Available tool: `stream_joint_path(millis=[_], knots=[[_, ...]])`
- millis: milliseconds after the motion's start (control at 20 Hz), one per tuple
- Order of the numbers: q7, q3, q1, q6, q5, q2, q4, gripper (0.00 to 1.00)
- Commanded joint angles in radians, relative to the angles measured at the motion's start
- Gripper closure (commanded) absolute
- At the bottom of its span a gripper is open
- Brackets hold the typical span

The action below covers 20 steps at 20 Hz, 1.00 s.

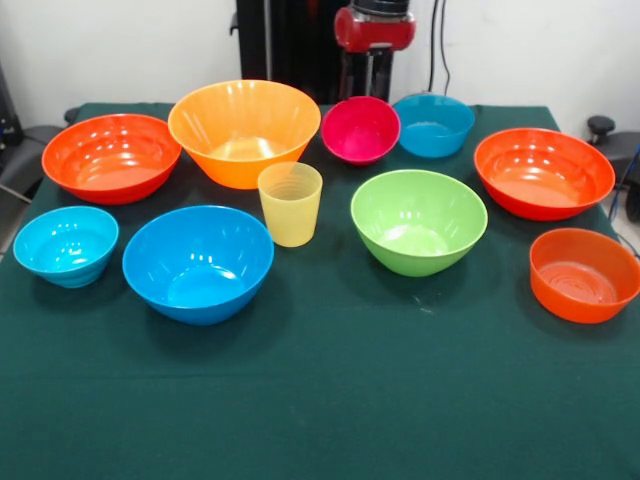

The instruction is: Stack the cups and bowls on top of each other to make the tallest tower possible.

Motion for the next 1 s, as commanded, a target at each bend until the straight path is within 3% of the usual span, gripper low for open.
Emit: stream_joint_path(millis=[50, 200, 600, 1000], knots=[[0.195, 0.074, 0.058, -0.082, 0.068, 0.07, -0.055, 0.0], [0.204, 0.059, 0.078, -0.091, 0.069, 0.089, -0.07, 0.0], [0.217, 0.062, 0.098, -0.17, 0.072, 0.228, -0.192, 0.0], [0.222, 0.041, 0.108, -0.2, 0.088, 0.274, -0.236, 0.0]])
